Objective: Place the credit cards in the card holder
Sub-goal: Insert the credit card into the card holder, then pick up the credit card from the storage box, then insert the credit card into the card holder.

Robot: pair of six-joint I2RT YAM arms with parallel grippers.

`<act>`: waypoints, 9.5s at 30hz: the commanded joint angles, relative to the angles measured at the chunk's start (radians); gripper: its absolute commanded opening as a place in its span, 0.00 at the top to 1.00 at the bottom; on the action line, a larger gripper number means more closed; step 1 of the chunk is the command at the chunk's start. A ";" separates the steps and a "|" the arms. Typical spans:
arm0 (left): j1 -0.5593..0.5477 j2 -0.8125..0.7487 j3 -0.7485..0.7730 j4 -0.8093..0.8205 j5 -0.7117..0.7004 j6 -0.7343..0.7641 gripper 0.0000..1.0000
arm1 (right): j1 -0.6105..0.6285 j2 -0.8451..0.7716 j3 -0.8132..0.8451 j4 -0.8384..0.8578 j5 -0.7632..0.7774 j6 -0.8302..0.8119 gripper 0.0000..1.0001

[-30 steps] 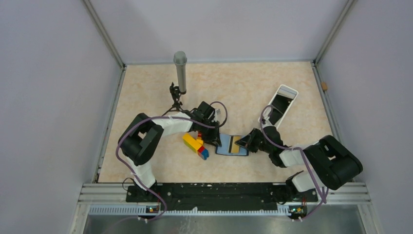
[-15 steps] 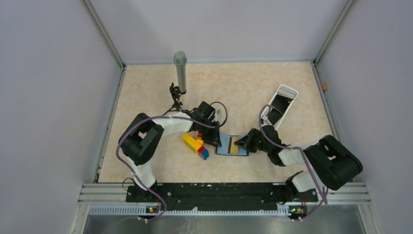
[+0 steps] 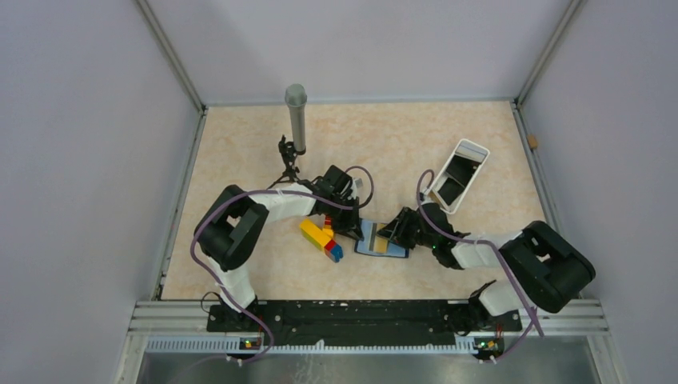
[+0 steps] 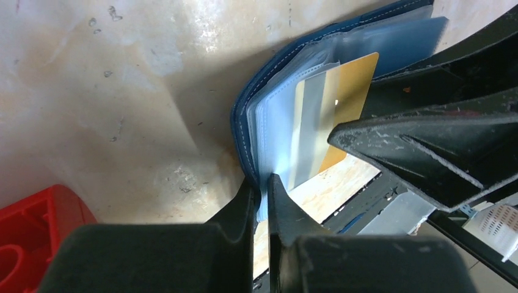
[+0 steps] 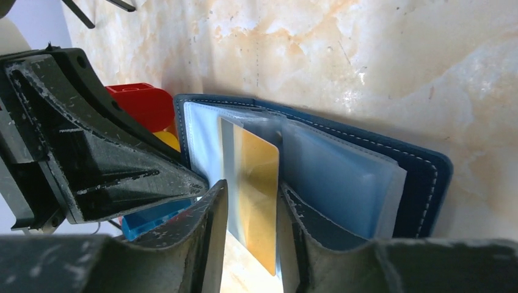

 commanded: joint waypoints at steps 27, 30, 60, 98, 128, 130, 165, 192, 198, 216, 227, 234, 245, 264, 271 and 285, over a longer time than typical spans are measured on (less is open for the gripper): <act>-0.005 0.035 0.021 0.037 0.022 0.014 0.79 | 0.126 -0.050 0.206 -0.417 0.156 -0.105 0.64; -0.005 0.032 0.021 0.041 0.027 0.014 0.77 | 0.139 -0.027 0.228 -0.410 0.155 -0.102 0.64; -0.005 0.001 0.003 0.127 0.094 -0.036 0.85 | 0.151 -0.064 0.184 -0.236 0.157 -0.010 0.68; 0.108 -0.002 0.123 -0.180 0.034 0.120 0.97 | -0.431 0.029 0.733 -1.064 0.159 -0.872 0.43; 0.115 0.001 0.122 -0.181 0.038 0.125 0.97 | -0.411 0.151 0.746 -1.019 0.129 -0.965 0.54; 0.113 0.001 0.121 -0.181 0.038 0.126 0.97 | -0.409 0.158 0.751 -1.029 0.067 -0.967 0.54; 0.114 -0.004 0.127 -0.189 0.019 0.133 1.00 | -0.397 0.088 0.816 -1.148 0.019 -0.960 0.73; 0.114 -0.037 0.123 -0.175 0.023 0.130 1.00 | -0.400 0.035 0.857 -1.223 0.158 -0.929 1.00; 0.114 -0.059 0.107 -0.160 0.011 0.118 1.00 | -0.399 -0.038 0.919 -1.286 0.319 -0.887 1.00; 0.107 -0.096 0.103 -0.148 0.002 0.083 1.00 | -0.223 -0.287 0.753 -0.984 -0.057 -0.519 1.00; 0.107 -0.076 0.022 -0.059 0.019 0.024 0.98 | 0.006 -0.131 0.506 -0.559 -0.061 -0.241 1.00; 0.106 -0.070 0.005 -0.020 0.026 0.009 0.93 | 0.007 -0.046 0.374 -0.464 -0.016 -0.196 1.00; 0.107 -0.114 -0.036 0.051 0.061 0.003 0.57 | 0.007 0.000 0.260 -0.339 -0.026 -0.140 1.00; 0.109 -0.201 -0.108 0.165 0.087 -0.050 0.44 | 0.007 -0.025 0.272 -0.439 0.045 -0.161 1.00; 0.110 -0.156 -0.106 0.147 0.070 -0.045 0.52 | 0.007 -0.036 0.250 -0.368 -0.006 -0.151 1.00; 0.109 -0.065 -0.059 0.085 -0.007 -0.010 0.74 | -0.014 -0.072 0.203 -0.271 -0.061 -0.109 1.00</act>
